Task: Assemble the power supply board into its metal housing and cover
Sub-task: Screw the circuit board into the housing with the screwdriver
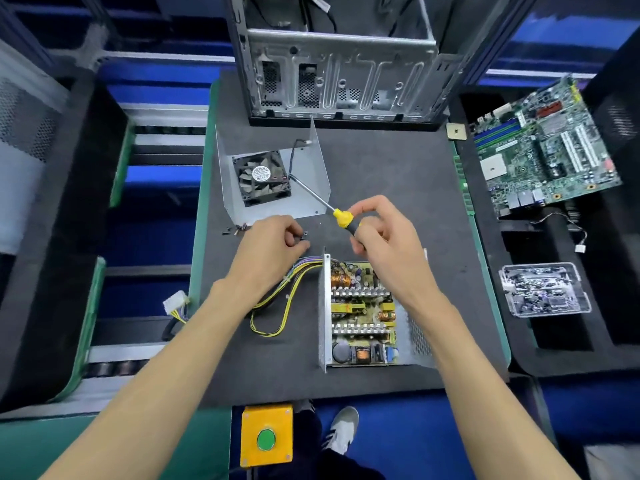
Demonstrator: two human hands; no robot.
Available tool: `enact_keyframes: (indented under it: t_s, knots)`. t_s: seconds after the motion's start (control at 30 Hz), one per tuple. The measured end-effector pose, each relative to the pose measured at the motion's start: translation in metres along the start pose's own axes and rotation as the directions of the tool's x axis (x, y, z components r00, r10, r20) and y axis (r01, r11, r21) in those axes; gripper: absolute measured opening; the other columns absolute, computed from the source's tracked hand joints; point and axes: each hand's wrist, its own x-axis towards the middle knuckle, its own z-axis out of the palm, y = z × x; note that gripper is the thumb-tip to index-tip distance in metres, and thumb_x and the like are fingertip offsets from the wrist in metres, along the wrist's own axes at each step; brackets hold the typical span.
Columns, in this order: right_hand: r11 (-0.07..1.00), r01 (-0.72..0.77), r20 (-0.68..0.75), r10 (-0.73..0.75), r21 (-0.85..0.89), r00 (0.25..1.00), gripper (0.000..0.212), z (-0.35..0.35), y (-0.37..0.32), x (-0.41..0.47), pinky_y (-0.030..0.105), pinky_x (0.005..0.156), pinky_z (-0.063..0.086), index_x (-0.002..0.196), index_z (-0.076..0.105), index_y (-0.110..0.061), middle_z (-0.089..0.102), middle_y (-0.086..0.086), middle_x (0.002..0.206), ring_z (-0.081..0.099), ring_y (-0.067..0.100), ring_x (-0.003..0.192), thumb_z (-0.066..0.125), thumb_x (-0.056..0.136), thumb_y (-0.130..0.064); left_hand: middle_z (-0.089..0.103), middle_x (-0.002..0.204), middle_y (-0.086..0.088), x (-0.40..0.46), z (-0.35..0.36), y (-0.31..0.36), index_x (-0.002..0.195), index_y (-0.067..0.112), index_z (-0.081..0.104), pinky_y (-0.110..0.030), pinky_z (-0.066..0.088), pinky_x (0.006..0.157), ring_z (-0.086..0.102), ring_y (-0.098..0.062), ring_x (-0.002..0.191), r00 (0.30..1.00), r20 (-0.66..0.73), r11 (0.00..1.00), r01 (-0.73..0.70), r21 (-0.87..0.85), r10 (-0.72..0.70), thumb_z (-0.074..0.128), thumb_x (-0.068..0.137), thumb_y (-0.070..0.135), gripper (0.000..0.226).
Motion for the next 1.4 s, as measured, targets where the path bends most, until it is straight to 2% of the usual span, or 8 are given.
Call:
enact_keyframes:
  t_s: [0.23, 0.33, 0.4, 0.5, 0.7, 0.83, 1.23, 1.4]
  knots:
    - [1.0, 0.016, -0.007, -0.017, -0.02, 1.0, 0.019, -0.007, 0.001, 0.001, 0.019, 0.056, 0.041, 0.101, 0.061, -0.02, 0.057, -0.003, 0.058, 0.047, 0.013, 0.059, 0.048, 0.086, -0.018, 0.063, 0.071, 0.008, 0.005, -0.001, 0.006, 0.08, 0.02, 0.067, -0.037, 0.055, 0.072, 0.058, -0.011, 0.067, 1.0, 0.002, 0.997, -0.028, 0.074, 0.028, 0.071, 0.088, 0.016, 0.01]
    - [1.0, 0.027, -0.007, -0.027, -0.016, 1.0, 0.013, -0.012, 0.002, -0.003, 0.022, 0.056, 0.04, 0.099, 0.06, -0.021, 0.057, -0.002, 0.058, 0.045, 0.012, 0.058, 0.054, 0.089, -0.026, 0.067, 0.071, 0.004, 0.002, -0.013, 0.018, 0.082, 0.019, 0.067, -0.02, 0.056, 0.066, 0.062, -0.006, 0.06, 0.992, -0.069, 0.966, 0.086, -0.245, -0.106, 0.071, 0.089, 0.009, 0.012]
    - [0.999, 0.032, -0.011, -0.032, -0.013, 0.999, 0.017, -0.014, 0.002, -0.007, 0.027, 0.058, 0.041, 0.098, 0.06, -0.023, 0.057, -0.001, 0.057, 0.046, 0.013, 0.058, 0.056, 0.087, -0.035, 0.071, 0.07, -0.004, -0.003, -0.027, 0.03, 0.088, 0.01, 0.07, -0.026, 0.06, 0.065, 0.068, -0.013, 0.062, 0.979, -0.089, 0.83, 0.106, -0.547, -0.184, 0.071, 0.087, 0.004, 0.006]
    - [0.999, 0.036, -0.015, -0.036, 0.024, 0.999, 0.026, -0.017, 0.0, -0.017, 0.025, 0.056, 0.039, 0.096, 0.06, -0.023, 0.055, -0.001, 0.056, 0.043, 0.012, 0.055, 0.054, 0.081, -0.044, 0.072, 0.072, -0.006, -0.012, -0.044, 0.048, 0.092, 0.007, 0.072, -0.026, 0.058, 0.065, 0.069, -0.02, 0.065, 0.973, -0.098, 0.65, 0.064, -0.757, -0.211, 0.066, 0.087, 0.001, 0.01]
    - [0.995, 0.037, -0.022, -0.035, 0.092, 0.999, 0.025, -0.028, 0.002, -0.046, 0.022, 0.057, 0.039, 0.096, 0.061, -0.024, 0.055, -0.003, 0.056, 0.046, 0.012, 0.058, 0.055, 0.081, -0.043, 0.076, 0.087, -0.008, -0.034, -0.058, 0.072, 0.105, 0.003, 0.071, -0.022, 0.057, 0.073, 0.074, -0.02, 0.084, 0.98, 0.086, 0.307, 0.139, -0.942, -0.178, 0.06, 0.098, 0.006, 0.013]
    - [0.993, 0.043, -0.023, -0.04, 0.113, 0.999, 0.019, -0.035, 0.004, -0.066, 0.022, 0.059, 0.04, 0.096, 0.061, -0.023, 0.054, -0.003, 0.057, 0.045, 0.014, 0.059, 0.055, 0.083, -0.036, 0.073, 0.084, -0.002, -0.05, -0.053, 0.085, 0.095, 0.009, 0.078, -0.022, 0.057, 0.073, 0.071, -0.013, 0.079, 0.967, 0.216, 0.146, 0.235, -0.961, -0.136, 0.061, 0.098, 0.011, 0.017]
    - [0.984, 0.099, -0.025, -0.096, 0.151, 0.995, 0.006, -0.05, 0.009, -0.114, 0.012, 0.053, 0.035, 0.09, 0.06, -0.035, 0.054, -0.005, 0.056, 0.044, 0.006, 0.053, 0.057, 0.086, -0.037, 0.07, 0.08, -0.002, -0.099, -0.038, 0.113, 0.089, 0.01, 0.082, -0.026, 0.058, 0.078, 0.07, -0.016, 0.079, 0.957, 0.282, 0.069, 0.287, -0.955, -0.068, 0.067, 0.088, 0.013, 0.015]
    - [0.986, 0.107, -0.044, -0.102, 0.131, 0.994, 0.006, -0.054, 0.015, -0.135, 0.014, 0.053, 0.037, 0.09, 0.058, -0.034, 0.054, -0.004, 0.055, 0.043, 0.009, 0.052, 0.056, 0.086, -0.038, 0.071, 0.084, -0.007, -0.121, -0.032, 0.115, 0.091, 0.006, 0.081, -0.028, 0.059, 0.08, 0.071, -0.02, 0.084, 0.979, 0.185, 0.206, 0.199, -0.958, -0.085, 0.067, 0.091, 0.01, 0.015]
